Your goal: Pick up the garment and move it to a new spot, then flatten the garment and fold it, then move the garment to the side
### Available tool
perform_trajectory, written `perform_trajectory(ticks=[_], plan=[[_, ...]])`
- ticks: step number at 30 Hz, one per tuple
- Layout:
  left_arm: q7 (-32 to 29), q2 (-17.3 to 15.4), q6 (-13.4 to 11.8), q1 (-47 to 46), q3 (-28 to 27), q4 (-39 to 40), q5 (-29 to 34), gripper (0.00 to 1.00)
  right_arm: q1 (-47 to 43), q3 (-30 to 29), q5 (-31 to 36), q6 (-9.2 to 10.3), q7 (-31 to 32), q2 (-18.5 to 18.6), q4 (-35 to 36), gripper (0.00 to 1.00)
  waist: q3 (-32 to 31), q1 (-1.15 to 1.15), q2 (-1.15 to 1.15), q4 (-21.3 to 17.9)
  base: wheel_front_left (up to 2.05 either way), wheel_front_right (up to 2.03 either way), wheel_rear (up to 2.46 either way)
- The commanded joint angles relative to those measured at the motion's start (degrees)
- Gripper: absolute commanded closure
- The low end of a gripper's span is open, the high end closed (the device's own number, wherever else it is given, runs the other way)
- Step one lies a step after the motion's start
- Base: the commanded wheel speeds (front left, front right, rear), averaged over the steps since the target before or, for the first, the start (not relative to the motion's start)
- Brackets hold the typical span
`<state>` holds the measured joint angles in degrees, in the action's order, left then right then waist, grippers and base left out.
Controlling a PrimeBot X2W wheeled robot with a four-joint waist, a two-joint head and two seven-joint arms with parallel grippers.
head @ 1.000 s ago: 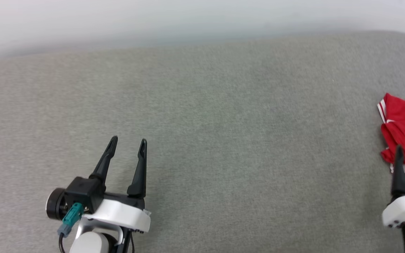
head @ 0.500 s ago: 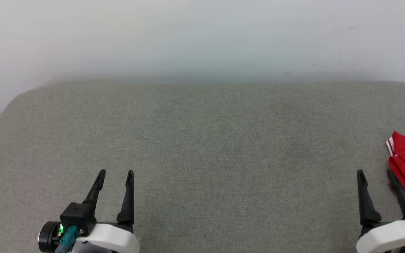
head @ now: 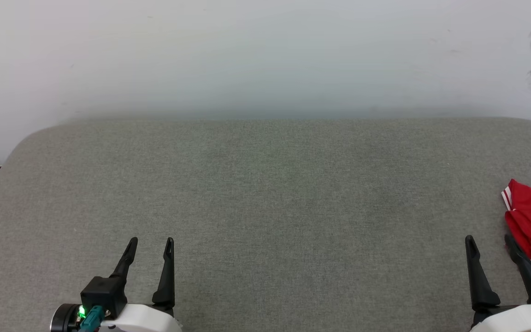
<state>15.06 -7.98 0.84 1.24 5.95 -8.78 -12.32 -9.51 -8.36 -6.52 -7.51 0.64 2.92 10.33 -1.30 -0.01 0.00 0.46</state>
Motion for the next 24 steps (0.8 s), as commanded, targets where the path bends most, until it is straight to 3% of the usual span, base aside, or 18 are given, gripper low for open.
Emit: perform_trajectory(ticks=[1,13,14,17,24], plan=[[0.1,0.3,0.2,-0.3,0.0,-0.2,0.2,0.0,-0.4,0.1,-0.2,0.05,0.2,-0.1,0.3,0.0,0.1,0.01,0.0,0.0,0.0,0.0,0.0],[0.1,0.6,0.5,-0.7,-0.7,-0.1,0.3,0.0,0.7,0.5,-0.1,0.05,0.3,-0.1,-0.3,0.0,0.8,0.01,0.0,-0.2,0.0,0.0,0.0],[0.0,0.6,0.3,-0.4,-0.7,-0.2,0.0,1.0,0.1,0.5,-0.1,0.0,0.4,0.0,-0.2,1.0,0.8,0.01,0.0,-0.2,0.0,0.0,0.0],[-0.3,0.9,0.3,0.0,-0.8,-1.4,-0.5,1.0,0.0,0.6,-0.5,0.0,0.4,0.0,-1.7,1.0,0.9,0.01,0.0,-0.2,0.0,0.0,0.0],[-2.6,1.3,0.9,-1.0,-2.2,-2.0,-8.3,1.0,1.6,0.7,-9.0,0.0,1.0,0.0,-3.9,1.0,0.9,0.01,0.0,-0.2,0.0,0.0,0.0]])
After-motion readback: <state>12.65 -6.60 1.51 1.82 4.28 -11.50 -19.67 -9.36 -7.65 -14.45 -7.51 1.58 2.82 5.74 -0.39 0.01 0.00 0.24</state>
